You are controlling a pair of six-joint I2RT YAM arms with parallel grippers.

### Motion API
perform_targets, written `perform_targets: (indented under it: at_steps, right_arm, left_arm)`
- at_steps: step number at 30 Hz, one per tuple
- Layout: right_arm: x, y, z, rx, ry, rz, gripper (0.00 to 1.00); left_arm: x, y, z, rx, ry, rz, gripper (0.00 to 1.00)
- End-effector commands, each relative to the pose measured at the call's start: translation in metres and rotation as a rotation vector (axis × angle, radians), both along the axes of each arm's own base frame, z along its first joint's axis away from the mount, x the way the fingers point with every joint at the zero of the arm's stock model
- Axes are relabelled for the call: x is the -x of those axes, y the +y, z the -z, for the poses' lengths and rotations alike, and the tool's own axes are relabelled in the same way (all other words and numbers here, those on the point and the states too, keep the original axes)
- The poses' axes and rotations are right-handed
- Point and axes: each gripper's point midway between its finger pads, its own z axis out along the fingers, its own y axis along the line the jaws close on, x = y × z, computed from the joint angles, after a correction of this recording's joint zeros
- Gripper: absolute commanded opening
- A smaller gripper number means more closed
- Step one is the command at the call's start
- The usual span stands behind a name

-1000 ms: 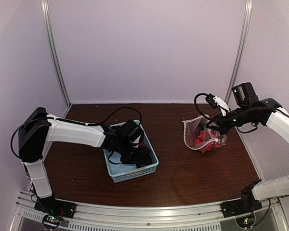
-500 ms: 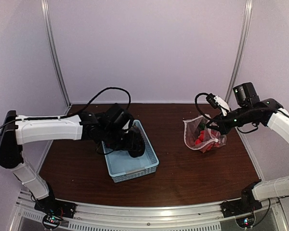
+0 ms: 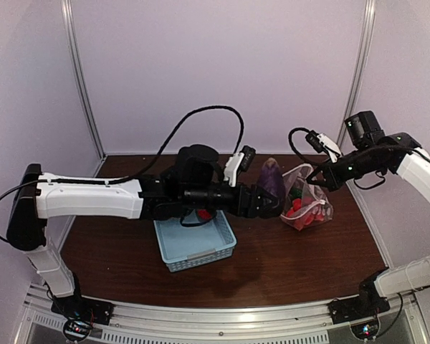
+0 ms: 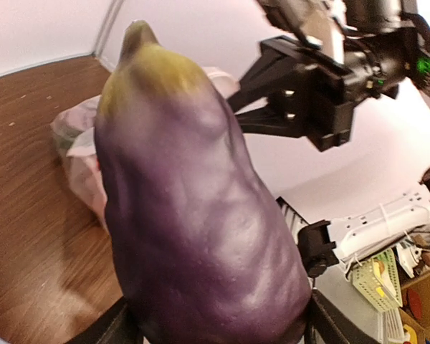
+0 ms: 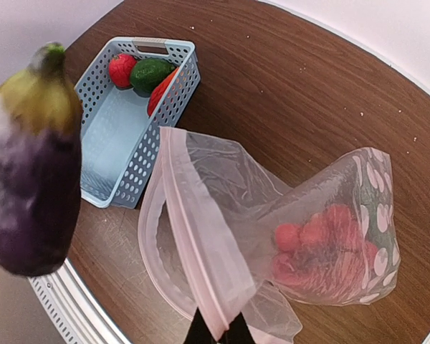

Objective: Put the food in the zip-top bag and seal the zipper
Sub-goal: Place the fake vegetable in the zipper food storage bag.

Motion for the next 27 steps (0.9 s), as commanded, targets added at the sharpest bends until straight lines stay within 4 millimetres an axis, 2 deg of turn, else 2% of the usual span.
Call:
perform_targets:
  at_steps: [1, 6, 11, 13, 18, 23, 27]
  right_arm:
    - [0.002, 0.008, -0.015, -0.053, 0.037, 0.001, 0.0]
    - [0.005, 0.021, -0.026, -0.123, 0.094, -0.034, 0.0]
    - [0.007, 0.027, -0.035, -0.153, 0.129, -0.06, 0.0]
    - [0.007, 0.026, -0.039, -0.165, 0.131, -0.061, 0.0]
    - [0.003, 0.023, -0.043, -0.179, 0.118, -0.042, 0.0]
    - [0.003, 0.026, -0.047, -0.205, 0.121, -0.052, 0.0]
    - [0.01, 0.032, -0.043, -0.24, 0.152, -0.084, 0.0]
  left_arm:
    - [0.011, -0.035, -0.066, 0.276, -0.132, 0.146, 0.42]
    - [-0.007, -0.05, -0.063, 0.344, -0.139, 0.076, 0.42]
    - [-0.038, -0.057, -0.042, 0.319, -0.176, -0.069, 0.41]
    - [-0.048, -0.057, -0.033, 0.295, -0.172, -0.128, 0.38]
    - [-0.046, -0.063, -0.019, 0.262, -0.141, -0.105, 0.34]
    - [-0.047, -0.056, -0.007, 0.239, -0.134, -0.128, 0.33]
    - [-0.059, -0.045, -0.016, 0.31, -0.172, -0.226, 0.32]
